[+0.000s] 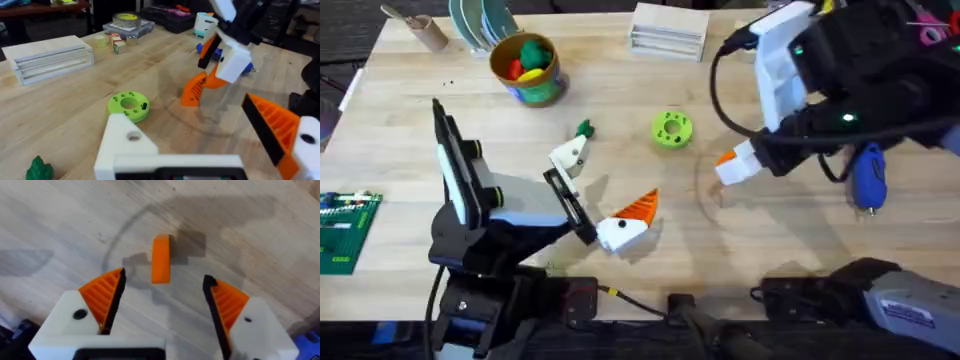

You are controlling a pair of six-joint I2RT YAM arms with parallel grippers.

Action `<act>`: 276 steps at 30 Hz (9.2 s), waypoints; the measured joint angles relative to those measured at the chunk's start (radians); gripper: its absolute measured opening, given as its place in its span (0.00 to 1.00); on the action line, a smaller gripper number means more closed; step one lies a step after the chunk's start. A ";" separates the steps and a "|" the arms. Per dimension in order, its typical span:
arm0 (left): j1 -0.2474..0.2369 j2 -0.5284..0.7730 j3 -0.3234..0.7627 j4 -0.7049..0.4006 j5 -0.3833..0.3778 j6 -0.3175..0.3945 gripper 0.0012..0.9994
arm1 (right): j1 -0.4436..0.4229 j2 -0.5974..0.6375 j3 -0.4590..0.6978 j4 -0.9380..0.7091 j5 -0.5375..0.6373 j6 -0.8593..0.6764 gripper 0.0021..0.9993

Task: Pick up the gripper from the table and insert it into the empty holder that is missing its gripper. Then pick up a screw, insert it into the mounting hole, and use the screwdriver to tighten it. Finally, clean up the table by picking up the vegetable and placing it into the bucket.

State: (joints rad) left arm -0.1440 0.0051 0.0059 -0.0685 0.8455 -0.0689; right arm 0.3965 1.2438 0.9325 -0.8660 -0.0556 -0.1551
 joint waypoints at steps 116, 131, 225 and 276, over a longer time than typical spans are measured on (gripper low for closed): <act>0.035 0.000 0.000 0.004 -0.090 -0.036 0.99 | 0.243 0.507 0.086 1.145 -0.957 0.761 0.01; 0.043 0.000 0.001 0.004 -0.099 -0.033 0.99 | 0.246 0.508 0.085 1.162 -0.959 0.762 0.16; 0.002 0.000 0.001 -0.006 0.060 0.005 0.99 | 0.286 0.465 0.202 0.353 0.194 0.410 0.57; 0.002 0.000 0.001 -0.008 0.063 0.005 0.99 | 0.288 0.490 0.438 0.123 0.262 0.365 0.01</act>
State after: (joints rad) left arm -0.1421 0.0051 0.0067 -0.0761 0.9089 -0.0641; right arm 0.6842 1.7336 1.3705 -0.7431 0.2067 0.2100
